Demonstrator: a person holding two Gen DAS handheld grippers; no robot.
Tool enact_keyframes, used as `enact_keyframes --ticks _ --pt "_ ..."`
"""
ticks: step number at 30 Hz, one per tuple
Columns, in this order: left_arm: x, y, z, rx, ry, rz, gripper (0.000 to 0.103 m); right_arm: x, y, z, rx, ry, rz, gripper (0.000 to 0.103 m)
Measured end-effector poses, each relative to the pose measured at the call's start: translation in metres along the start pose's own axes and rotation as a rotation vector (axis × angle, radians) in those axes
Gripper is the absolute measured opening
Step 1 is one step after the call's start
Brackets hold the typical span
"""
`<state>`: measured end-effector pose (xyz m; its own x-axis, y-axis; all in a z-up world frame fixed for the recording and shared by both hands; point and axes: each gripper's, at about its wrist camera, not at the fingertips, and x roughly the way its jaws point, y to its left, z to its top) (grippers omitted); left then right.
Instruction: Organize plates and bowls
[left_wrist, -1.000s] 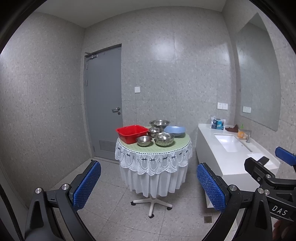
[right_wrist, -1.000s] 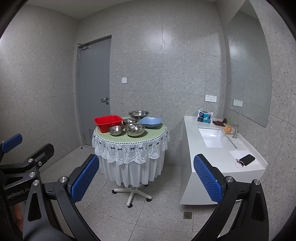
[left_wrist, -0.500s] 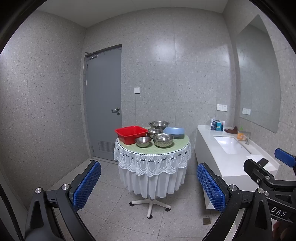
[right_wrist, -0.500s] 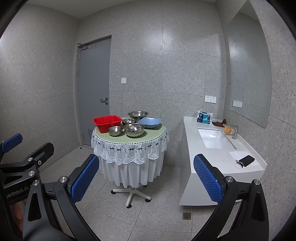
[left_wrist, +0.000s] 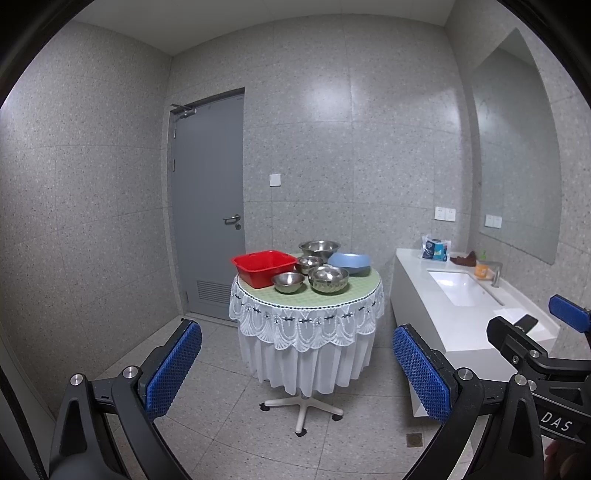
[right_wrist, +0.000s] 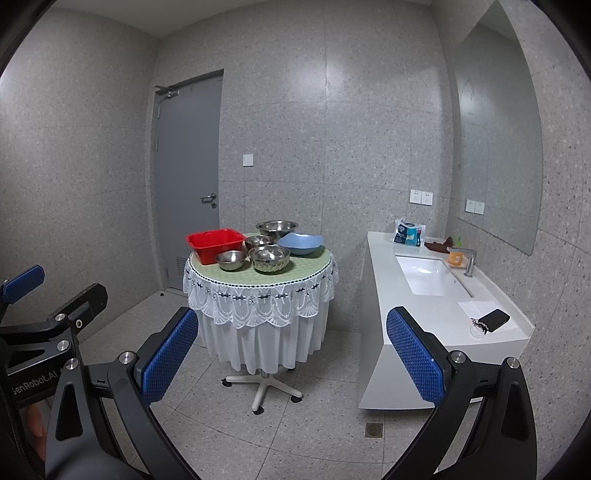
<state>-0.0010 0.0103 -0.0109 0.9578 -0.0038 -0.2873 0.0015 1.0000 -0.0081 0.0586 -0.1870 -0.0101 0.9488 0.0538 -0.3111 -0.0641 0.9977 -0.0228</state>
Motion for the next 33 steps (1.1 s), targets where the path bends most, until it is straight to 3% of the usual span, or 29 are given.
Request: enact_keyframes --ticks 33 --pt "0.012 -0.016 0.005 0.015 0.017 0.011 0.102 0.021 -0.012 -0.006 0.011 0.015 0.009 0.103"
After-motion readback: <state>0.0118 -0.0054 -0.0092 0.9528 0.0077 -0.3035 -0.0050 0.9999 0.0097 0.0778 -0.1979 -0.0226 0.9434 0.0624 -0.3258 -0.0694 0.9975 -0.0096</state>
